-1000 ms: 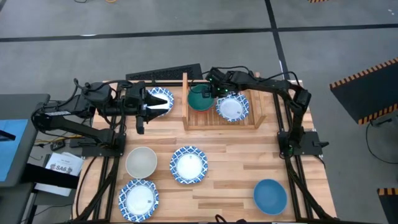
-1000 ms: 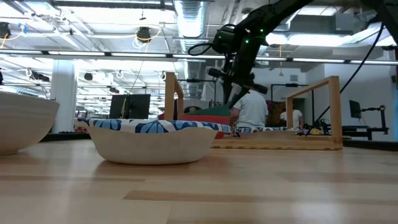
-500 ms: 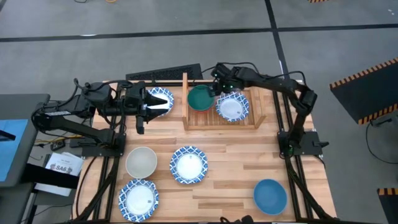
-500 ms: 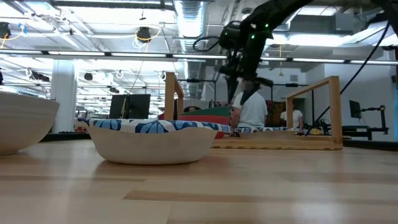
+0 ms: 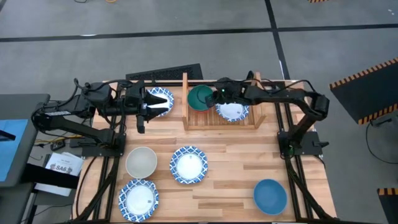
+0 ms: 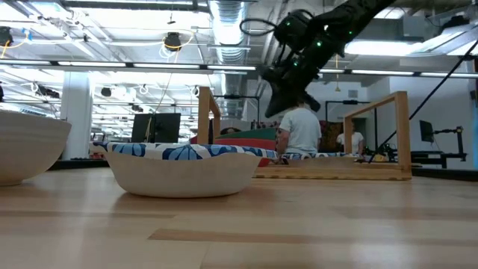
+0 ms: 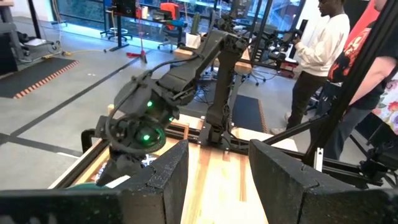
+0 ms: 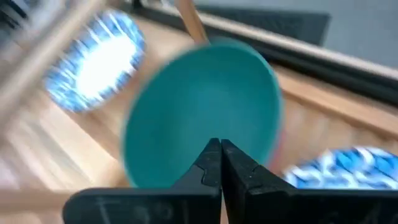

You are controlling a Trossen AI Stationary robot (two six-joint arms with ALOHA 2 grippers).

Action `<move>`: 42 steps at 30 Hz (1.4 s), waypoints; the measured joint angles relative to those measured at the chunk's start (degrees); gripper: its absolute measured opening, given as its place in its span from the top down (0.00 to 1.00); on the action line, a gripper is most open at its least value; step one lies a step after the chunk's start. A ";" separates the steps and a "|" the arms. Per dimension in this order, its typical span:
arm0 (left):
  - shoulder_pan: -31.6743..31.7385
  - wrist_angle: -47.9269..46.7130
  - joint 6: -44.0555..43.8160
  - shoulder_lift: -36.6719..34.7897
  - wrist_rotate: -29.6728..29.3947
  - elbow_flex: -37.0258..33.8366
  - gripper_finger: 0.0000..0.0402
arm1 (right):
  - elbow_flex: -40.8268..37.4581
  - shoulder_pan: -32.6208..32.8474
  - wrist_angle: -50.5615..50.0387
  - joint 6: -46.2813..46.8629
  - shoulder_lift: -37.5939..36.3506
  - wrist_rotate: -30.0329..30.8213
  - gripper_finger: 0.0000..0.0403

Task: Place and stack bowls onto a shelf
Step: Stack the green bowl on top of the orange bowl on the shelf, then stack the blue bowl on top of the green bowl on the shelf

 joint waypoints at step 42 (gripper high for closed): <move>0.00 -0.88 2.43 0.02 -3.14 0.00 0.62 | -0.04 3.16 -5.47 -5.89 -4.47 14.08 0.94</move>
